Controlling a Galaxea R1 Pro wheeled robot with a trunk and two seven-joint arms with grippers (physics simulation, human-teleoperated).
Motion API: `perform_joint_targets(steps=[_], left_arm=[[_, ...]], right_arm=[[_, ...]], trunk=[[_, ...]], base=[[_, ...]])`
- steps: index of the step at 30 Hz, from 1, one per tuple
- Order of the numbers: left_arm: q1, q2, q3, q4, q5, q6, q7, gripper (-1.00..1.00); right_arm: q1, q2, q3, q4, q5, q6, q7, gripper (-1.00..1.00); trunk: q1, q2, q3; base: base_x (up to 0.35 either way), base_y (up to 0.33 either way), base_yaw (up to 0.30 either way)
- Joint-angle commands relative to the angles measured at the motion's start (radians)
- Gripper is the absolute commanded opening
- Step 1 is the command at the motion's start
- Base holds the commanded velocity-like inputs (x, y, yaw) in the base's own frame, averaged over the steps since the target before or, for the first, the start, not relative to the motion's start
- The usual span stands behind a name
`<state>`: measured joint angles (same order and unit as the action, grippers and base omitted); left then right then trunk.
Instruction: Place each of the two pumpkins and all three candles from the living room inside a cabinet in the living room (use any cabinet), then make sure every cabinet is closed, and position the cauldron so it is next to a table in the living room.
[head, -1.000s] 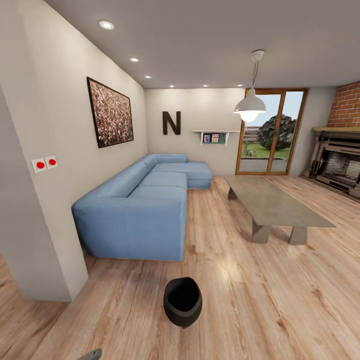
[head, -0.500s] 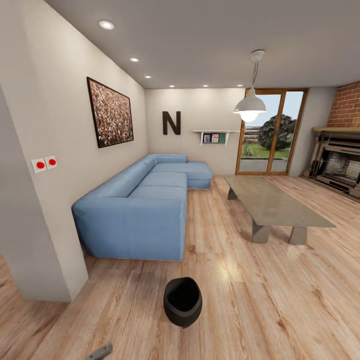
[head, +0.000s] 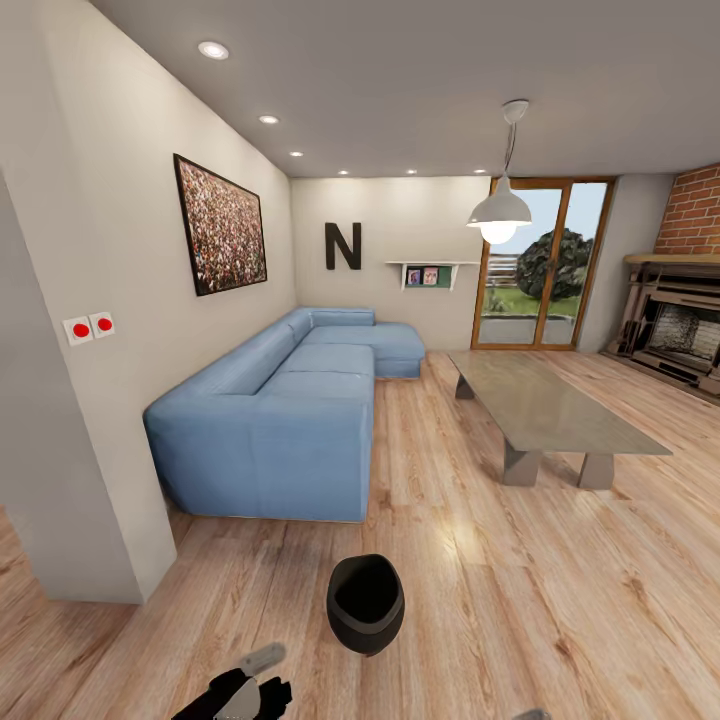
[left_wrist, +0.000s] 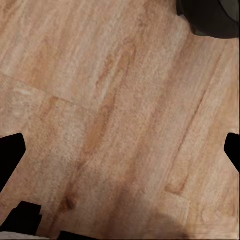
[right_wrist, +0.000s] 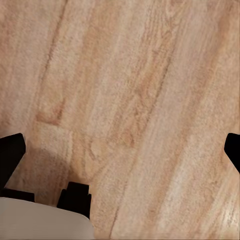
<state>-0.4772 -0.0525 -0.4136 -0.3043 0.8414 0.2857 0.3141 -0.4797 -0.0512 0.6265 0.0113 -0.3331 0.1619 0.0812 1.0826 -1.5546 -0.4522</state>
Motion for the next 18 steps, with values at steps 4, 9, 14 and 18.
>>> perform_joint_targets(steps=[4,9,14,18], left_arm=[[-0.001,-0.004,-0.008,-0.025,0.009,0.083,0.018,1.0],[-0.007,-0.01,-0.008,-0.032,0.009,0.177,0.02,1.0],[-0.014,-0.013,-0.008,-0.033,0.01,0.197,0.02,1.0],[-0.07,-0.018,-0.008,-0.035,0.01,0.199,0.019,1.0]], right_arm=[[-0.031,0.004,0.005,-0.059,-0.01,0.108,0.002,1.0],[-0.132,0.006,-0.073,-0.087,-0.01,0.235,-0.001,1.0],[-0.207,0.015,-0.123,-0.091,-0.01,0.283,-0.001,1.0],[-0.264,0.048,-0.13,-0.091,-0.011,0.302,-0.003,1.0]], trunk=[[0.0,-0.001,-0.001],[0.0,-0.001,-0.001],[0.0,-0.001,-0.001],[0.0,-0.001,-0.001]], base=[[0.0,0.0,0.0],[0.0,0.0,0.0],[0.0,0.0,0.0],[0.0,0.0,0.0]])
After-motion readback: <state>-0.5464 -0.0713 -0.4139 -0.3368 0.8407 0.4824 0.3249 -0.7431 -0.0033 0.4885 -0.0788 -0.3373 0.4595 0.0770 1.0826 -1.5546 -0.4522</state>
